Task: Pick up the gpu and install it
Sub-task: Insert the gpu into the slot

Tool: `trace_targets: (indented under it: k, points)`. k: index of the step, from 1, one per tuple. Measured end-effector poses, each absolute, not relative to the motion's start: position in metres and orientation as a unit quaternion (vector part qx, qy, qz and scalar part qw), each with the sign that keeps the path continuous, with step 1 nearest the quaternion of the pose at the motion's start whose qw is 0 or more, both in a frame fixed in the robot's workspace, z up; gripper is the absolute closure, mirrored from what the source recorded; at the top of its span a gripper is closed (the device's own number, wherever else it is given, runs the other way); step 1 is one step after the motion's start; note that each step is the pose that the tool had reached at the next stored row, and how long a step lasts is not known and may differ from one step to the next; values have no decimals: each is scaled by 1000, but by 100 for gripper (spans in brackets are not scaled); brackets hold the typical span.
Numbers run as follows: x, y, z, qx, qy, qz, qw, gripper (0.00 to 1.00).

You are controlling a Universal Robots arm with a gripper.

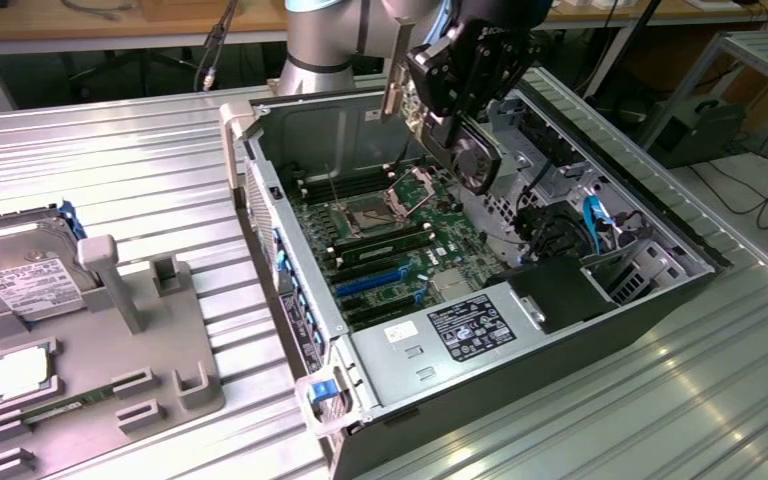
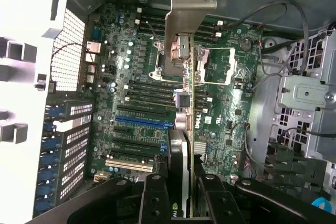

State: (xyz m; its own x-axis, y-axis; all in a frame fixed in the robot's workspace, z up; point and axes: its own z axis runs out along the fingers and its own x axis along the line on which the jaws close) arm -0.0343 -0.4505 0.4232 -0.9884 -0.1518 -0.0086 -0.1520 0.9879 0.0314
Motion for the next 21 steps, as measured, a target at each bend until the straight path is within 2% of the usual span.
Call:
trace_targets:
  k: [21]
  points:
    - [-34,-451,423,-157,987,17,2,72]
